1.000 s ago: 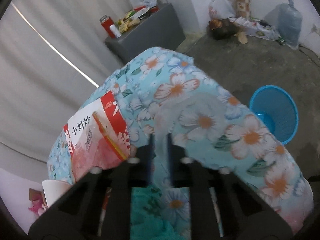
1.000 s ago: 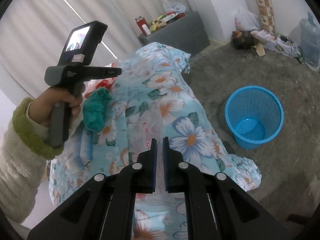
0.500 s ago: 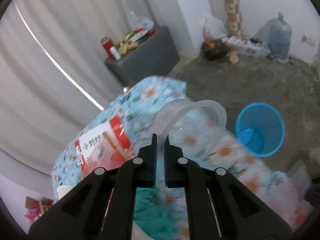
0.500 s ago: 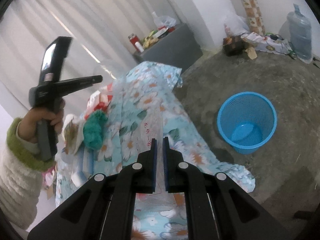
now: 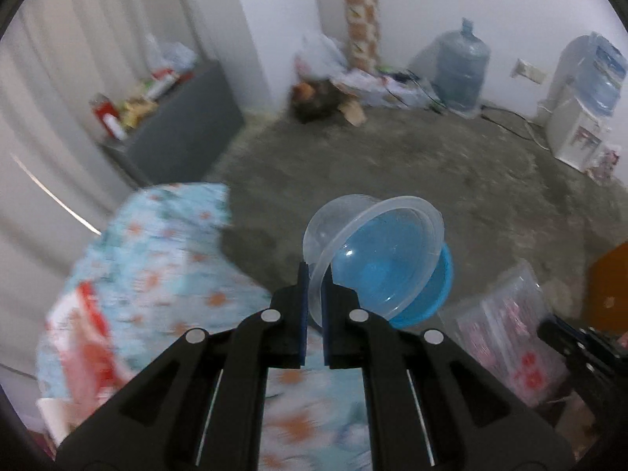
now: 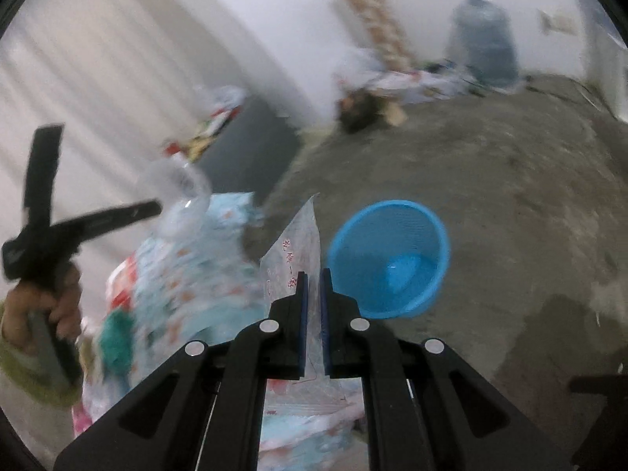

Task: Collect trash
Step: 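Carry bowl and bag over the blue wastebasket and open both tools, then move both tools back over the trash pile on the bed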

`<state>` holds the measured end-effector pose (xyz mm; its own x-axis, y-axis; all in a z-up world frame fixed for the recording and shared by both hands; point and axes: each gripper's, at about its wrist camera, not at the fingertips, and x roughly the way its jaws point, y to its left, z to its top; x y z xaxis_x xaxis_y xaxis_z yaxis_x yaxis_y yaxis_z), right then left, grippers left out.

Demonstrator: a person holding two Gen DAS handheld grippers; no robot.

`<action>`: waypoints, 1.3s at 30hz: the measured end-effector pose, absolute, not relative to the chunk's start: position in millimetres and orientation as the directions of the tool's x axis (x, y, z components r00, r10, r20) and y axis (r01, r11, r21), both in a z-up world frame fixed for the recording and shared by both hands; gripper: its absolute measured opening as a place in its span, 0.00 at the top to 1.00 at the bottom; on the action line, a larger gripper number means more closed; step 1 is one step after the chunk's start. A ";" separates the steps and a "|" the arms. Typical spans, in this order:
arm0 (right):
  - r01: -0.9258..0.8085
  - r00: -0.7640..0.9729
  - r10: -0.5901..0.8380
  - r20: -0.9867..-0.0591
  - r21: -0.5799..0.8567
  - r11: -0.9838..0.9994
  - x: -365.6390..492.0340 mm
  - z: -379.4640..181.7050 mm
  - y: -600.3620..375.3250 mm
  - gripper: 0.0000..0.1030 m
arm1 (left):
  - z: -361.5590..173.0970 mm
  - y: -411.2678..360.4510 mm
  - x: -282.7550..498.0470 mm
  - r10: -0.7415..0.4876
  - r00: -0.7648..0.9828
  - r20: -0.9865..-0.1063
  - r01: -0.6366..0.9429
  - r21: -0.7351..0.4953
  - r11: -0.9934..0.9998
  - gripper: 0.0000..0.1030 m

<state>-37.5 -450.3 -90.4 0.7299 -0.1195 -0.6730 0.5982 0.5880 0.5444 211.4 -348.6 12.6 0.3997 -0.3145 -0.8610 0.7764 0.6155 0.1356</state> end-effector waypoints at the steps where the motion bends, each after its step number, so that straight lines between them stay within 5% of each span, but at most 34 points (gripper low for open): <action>1: 0.622 0.715 -0.130 -0.687 0.540 0.567 -37.2 -98.2 -460.4 0.94 | 3.1 -360.2 211.0 -0.308 0.380 -0.872 0.783 0.126 0.609 0.96; 9: 0.743 0.601 -0.129 -0.789 0.491 0.456 -3.2 -172.9 -526.8 0.94 | -75.4 -443.0 204.6 -0.228 0.304 -0.925 0.833 0.141 0.535 0.96; 11: 0.747 0.585 -0.100 -0.805 0.487 0.453 13.7 -196.6 -541.2 0.91 | -95.8 -459.9 207.5 -0.208 0.303 -0.930 0.837 0.156 0.524 0.86; 13: 0.763 0.554 -0.079 -0.829 0.468 0.446 28.3 -218.9 -552.6 0.82 | -111.5 -471.0 210.8 -0.188 0.326 -0.927 0.837 0.190 0.513 0.44; 15: 0.779 0.515 -0.034 -0.857 0.451 0.436 42.1 -248.5 -562.0 0.57 | -118.4 -475.7 214.2 -0.183 0.359 -0.915 0.829 0.222 0.514 0.40; 19: 0.810 0.498 -0.012 -0.867 0.460 0.363 35.2 -271.2 -560.4 0.55 | -110.8 -469.2 212.7 -0.205 0.338 -0.919 0.827 0.186 0.531 0.40; 27: 0.796 0.541 -0.053 -0.839 0.490 0.356 0.8 -239.1 -528.2 0.53 | -48.2 -422.0 189.6 -0.357 0.323 -0.876 0.853 0.106 0.512 0.36; 39: 0.666 0.629 -0.288 -0.722 0.311 0.678 3.1 -82.5 -449.5 0.12 | 43.3 -274.3 157.6 -0.588 0.254 -0.768 0.815 -0.158 0.558 0.24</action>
<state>3.1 -449.5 -82.5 0.6294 -0.2882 -0.7216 0.6664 0.6778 0.3106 157.6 -274.3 43.3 0.2535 -0.5884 -0.7678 0.8148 0.5577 -0.1584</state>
